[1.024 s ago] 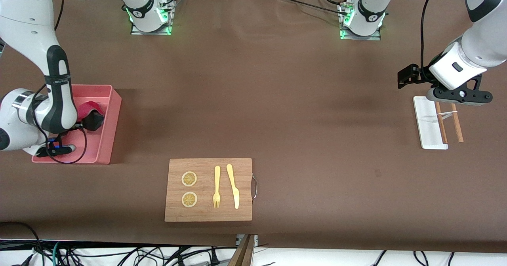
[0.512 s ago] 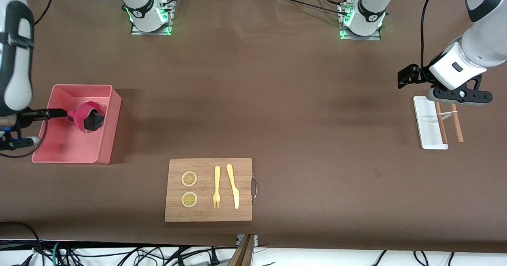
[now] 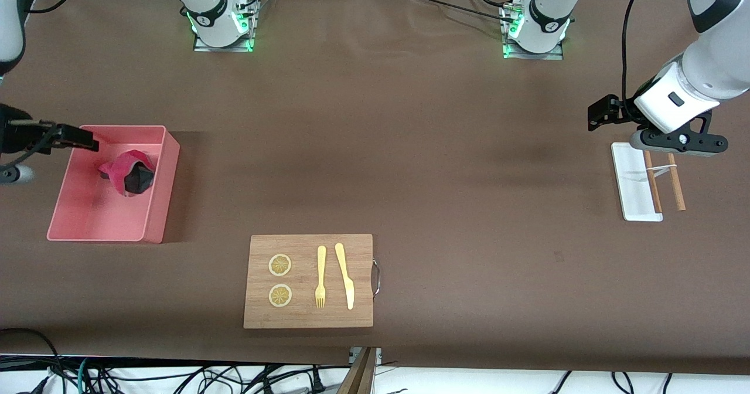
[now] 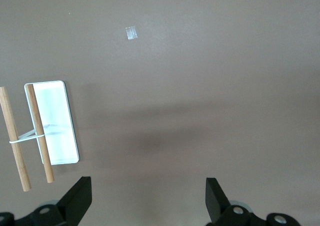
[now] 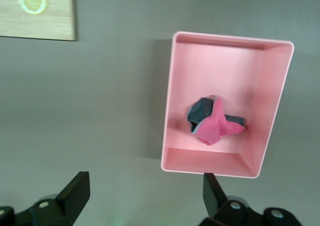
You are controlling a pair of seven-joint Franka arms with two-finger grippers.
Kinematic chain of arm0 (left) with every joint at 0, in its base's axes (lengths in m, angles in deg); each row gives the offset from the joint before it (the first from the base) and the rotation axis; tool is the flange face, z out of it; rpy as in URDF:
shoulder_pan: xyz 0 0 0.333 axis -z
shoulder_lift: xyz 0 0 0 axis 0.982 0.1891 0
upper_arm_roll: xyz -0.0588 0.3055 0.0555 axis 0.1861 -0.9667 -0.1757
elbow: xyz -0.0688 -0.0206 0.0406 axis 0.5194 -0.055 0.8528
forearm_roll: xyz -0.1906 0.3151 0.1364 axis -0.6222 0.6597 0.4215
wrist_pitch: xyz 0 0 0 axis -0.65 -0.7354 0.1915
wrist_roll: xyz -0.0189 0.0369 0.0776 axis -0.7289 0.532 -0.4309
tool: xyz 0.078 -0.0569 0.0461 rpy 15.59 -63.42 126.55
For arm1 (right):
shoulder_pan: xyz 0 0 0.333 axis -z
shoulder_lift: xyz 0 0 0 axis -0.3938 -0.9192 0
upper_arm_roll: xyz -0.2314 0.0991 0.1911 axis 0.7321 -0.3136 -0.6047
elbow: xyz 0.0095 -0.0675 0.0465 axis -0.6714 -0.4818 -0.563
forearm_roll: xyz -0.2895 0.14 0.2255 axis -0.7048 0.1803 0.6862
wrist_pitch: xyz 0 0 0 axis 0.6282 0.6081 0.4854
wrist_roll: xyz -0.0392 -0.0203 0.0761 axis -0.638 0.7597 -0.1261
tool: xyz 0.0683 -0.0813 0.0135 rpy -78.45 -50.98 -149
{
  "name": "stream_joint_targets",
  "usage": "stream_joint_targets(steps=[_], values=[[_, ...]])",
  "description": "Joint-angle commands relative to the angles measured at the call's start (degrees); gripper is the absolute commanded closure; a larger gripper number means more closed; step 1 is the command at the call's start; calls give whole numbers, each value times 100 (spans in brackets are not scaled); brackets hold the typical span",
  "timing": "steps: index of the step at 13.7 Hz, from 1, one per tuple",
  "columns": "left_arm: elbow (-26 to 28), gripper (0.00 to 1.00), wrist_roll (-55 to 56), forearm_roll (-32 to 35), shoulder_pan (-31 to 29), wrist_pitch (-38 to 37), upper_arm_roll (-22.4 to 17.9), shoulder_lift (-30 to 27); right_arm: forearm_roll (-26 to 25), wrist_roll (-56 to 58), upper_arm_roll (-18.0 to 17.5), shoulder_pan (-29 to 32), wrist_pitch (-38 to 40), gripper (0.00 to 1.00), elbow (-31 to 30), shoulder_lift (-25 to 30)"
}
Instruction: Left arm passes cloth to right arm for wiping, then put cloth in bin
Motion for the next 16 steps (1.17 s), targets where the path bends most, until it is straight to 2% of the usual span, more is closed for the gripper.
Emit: stream_joint_targets(steps=[1, 4, 9, 12, 16], values=[[28, 0, -106, 67, 65, -38, -60, -48, -179, -73, -292, 74, -47, 0, -308, 514], [28, 0, -106, 67, 65, -38, -60, -48, -162, -82, -397, 83, -100, 0, -316, 910], [28, 0, -106, 67, 65, -38, -51, -48, -153, -511, -600, 346, 57, 0, -765, 1376], [28, 0, -106, 67, 65, -38, -60, -48, -144, -880, -635, 364, 234, 0, -774, 1394], [28, 0, -106, 67, 65, -38, -60, -48, -223, -829, -635, 320, 331, 0, -484, 1087]])
